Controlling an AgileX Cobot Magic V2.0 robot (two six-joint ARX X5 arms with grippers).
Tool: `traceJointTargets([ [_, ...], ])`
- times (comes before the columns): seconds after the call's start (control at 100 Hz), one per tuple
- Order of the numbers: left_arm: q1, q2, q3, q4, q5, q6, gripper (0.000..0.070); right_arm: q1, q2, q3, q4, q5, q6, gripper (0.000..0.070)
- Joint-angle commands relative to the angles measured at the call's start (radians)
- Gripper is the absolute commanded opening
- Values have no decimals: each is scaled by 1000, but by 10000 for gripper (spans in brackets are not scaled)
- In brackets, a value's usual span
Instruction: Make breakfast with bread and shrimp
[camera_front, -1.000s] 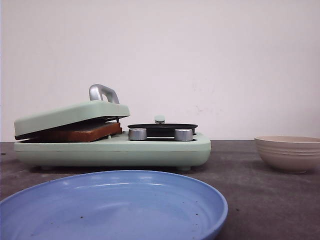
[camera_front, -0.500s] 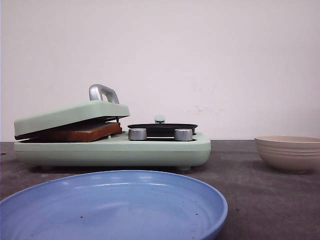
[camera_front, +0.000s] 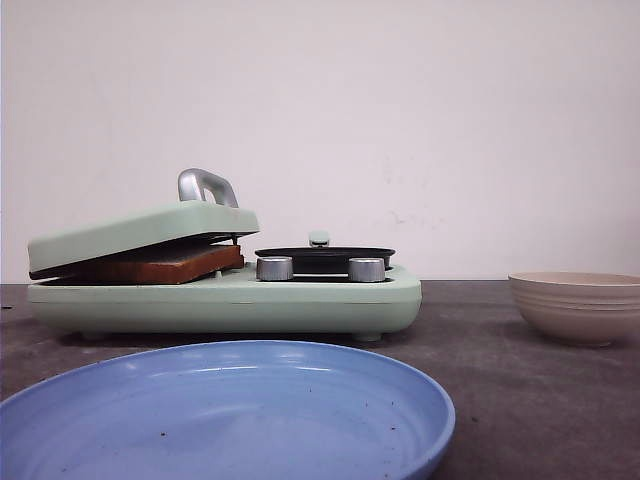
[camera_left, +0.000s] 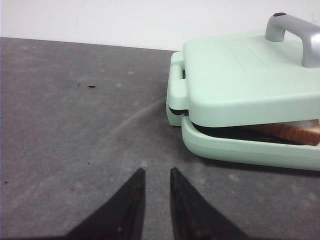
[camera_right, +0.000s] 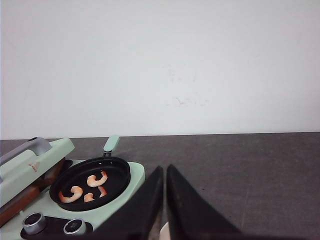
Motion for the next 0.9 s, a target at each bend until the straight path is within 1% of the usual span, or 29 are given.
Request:
traceJointTargets([
  [0.0, 2, -2, -19, -3, -1, -4, 17, 3, 3, 6, 10, 0, 10, 2],
  [0.05, 2, -2, -19, -2, 4, -48, 17, 3, 3, 6, 10, 0, 10, 2],
  [0.09, 2, -2, -19, -2, 4, -56, 17, 3, 3, 6, 10, 0, 10, 2],
  [0.89, 2, -2, -18, -2, 2, -56, 17, 3, 3, 6, 10, 0, 10, 2],
])
